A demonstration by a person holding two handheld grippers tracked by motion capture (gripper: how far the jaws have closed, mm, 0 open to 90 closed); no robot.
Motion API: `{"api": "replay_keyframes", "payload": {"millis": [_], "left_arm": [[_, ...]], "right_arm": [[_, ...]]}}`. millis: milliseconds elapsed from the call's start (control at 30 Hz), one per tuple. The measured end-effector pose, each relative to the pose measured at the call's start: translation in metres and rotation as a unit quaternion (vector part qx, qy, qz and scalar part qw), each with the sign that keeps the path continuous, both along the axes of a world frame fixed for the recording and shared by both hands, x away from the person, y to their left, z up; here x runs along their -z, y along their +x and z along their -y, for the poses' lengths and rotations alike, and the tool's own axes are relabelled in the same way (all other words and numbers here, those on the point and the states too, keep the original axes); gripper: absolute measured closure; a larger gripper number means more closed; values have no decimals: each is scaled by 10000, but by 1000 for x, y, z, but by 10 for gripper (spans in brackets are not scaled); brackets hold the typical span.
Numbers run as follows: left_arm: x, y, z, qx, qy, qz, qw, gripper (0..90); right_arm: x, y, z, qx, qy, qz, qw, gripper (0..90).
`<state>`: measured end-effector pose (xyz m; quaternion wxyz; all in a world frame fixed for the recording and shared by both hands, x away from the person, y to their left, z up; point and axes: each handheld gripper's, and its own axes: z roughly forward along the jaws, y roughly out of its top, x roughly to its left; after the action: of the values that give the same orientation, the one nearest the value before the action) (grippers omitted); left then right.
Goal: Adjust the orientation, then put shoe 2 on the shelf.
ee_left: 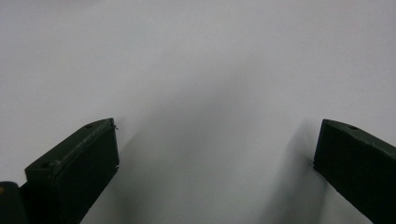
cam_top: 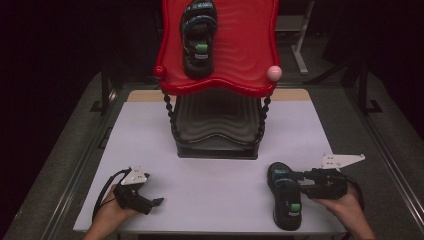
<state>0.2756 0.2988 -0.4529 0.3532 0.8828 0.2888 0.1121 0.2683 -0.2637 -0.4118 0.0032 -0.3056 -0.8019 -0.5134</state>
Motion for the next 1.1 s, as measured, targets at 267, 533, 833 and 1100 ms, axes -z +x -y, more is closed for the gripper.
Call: {"api": "replay_keyframes", "payload": {"millis": [267,533,833,1100], "left_arm": [[0,0,0,-4,1,0,10000,0],[0,0,0,-1,1,1,10000,0],[0,0,0,-1,-2,1,10000,0],[0,0,0,-3,-5,12,10000,0]], "right_arm": [[4,1,-4,-156,-11,-6,9999,603],[5,2,-2,-269,-16,27,9996,661],[-2,-1,0,-318,8,117,9994,670],[-19,1,0,-442,202,217,9986,670]]}}
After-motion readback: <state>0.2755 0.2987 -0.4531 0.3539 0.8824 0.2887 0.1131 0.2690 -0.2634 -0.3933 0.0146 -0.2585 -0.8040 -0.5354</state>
